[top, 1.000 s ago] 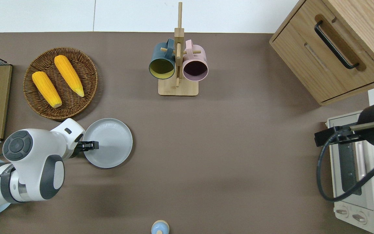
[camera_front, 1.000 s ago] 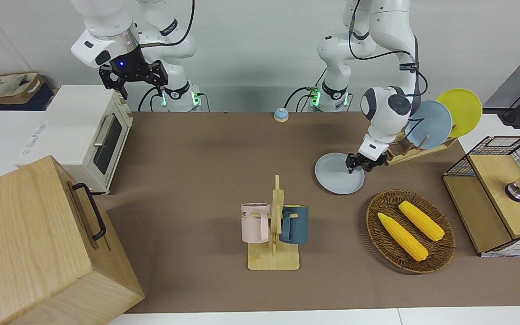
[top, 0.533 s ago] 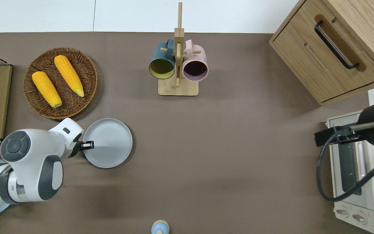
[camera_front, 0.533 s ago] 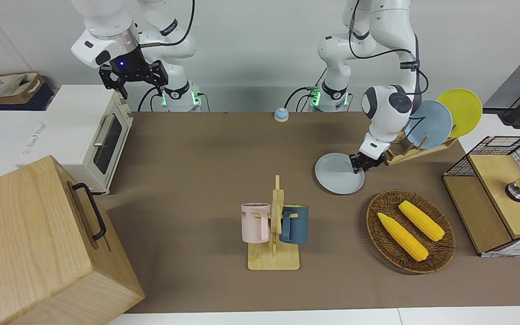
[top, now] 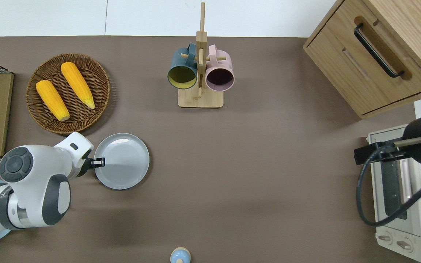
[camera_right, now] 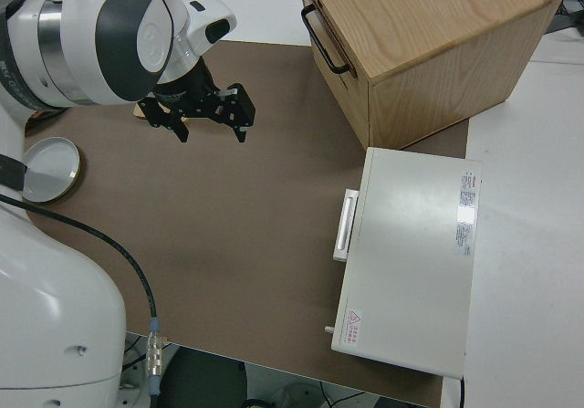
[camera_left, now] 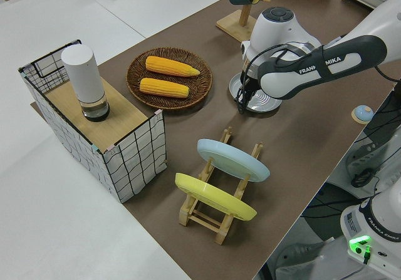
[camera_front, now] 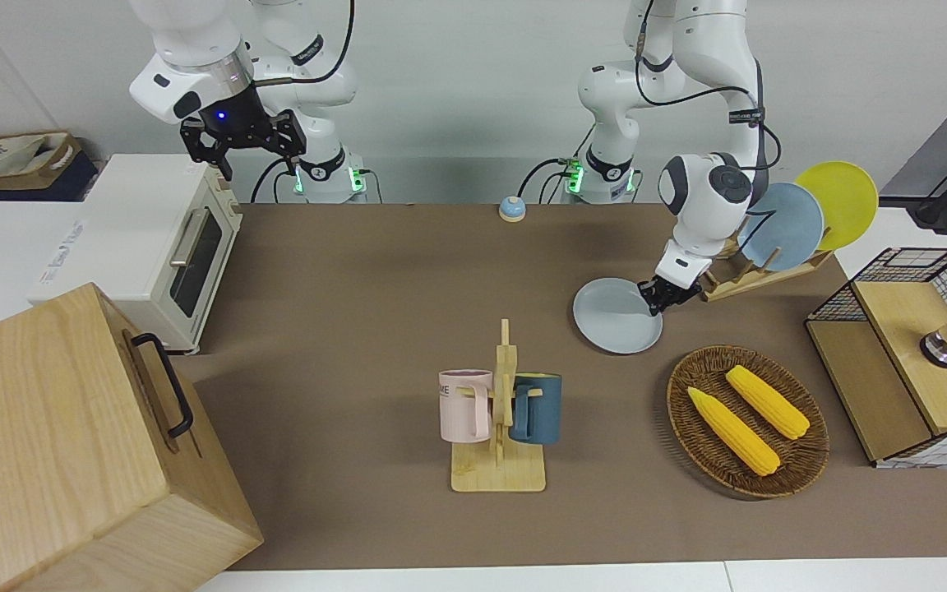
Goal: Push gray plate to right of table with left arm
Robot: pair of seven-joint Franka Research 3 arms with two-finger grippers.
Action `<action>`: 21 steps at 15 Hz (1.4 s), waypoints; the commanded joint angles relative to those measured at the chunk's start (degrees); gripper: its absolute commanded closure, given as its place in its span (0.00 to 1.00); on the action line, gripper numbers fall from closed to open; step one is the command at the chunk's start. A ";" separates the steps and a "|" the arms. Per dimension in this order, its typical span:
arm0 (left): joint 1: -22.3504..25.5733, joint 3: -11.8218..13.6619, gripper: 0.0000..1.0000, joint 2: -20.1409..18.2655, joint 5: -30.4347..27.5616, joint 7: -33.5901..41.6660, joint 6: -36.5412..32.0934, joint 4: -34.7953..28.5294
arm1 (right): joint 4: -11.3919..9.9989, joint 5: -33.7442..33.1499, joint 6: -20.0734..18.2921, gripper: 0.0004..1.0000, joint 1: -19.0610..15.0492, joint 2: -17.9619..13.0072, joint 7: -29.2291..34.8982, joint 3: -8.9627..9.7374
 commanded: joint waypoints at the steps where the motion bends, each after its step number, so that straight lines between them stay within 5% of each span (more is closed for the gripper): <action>1: -0.19 0.01 1.00 -0.03 -0.15 0.67 0.72 -0.36 | 0.53 0.25 -0.89 0.02 -1.15 -0.14 0.75 0.92; 8: -1.51 -0.95 1.00 -0.29 0.21 -1.34 0.20 -0.45 | 0.53 0.25 -0.89 0.02 -1.07 -0.14 0.75 0.92; 21: -15.12 -1.31 1.00 -0.20 -0.14 -19.80 0.28 -0.36 | 0.53 0.25 -0.89 0.02 -1.15 -0.14 0.75 0.92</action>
